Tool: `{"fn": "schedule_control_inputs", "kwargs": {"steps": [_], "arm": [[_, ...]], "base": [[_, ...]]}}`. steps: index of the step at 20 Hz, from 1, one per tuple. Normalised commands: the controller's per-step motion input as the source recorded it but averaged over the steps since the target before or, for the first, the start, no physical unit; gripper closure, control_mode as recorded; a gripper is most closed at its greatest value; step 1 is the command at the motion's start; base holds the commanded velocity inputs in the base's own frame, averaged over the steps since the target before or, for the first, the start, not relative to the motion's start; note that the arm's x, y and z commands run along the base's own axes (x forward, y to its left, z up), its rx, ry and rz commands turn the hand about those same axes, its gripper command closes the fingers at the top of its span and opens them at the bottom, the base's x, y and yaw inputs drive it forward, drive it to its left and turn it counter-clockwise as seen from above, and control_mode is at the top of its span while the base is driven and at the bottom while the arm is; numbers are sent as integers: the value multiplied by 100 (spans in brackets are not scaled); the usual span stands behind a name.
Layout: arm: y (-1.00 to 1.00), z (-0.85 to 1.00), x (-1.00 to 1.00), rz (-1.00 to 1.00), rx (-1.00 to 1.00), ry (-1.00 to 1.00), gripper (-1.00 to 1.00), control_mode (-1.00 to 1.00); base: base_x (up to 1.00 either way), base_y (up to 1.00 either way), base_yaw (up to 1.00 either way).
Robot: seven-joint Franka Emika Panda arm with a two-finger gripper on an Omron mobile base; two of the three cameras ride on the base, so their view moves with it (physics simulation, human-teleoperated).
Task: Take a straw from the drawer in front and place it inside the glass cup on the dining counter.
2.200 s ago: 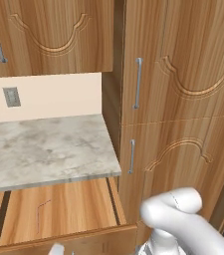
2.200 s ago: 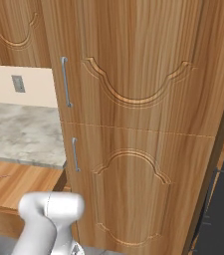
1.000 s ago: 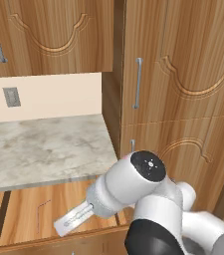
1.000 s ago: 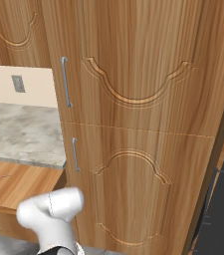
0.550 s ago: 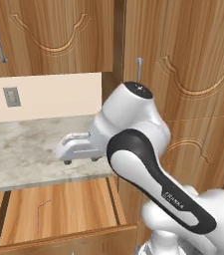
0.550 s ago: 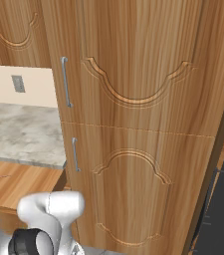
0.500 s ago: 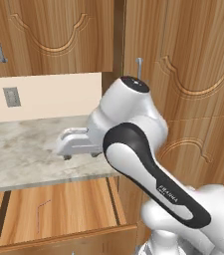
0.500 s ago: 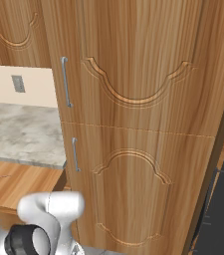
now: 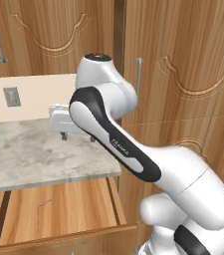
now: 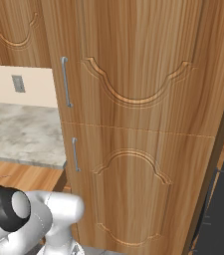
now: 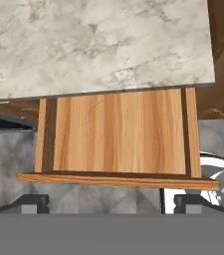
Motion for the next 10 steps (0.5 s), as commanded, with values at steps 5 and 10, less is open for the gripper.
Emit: {"fn": "schedule_control_inputs", "kwargs": {"steps": [5,10], "arm": [[0,-68,17,-17,2,31,-100,-100],[7,-87,3,-8,6,8,-100,-100]], "base": [[0,0,0],[0,0,0]]}}
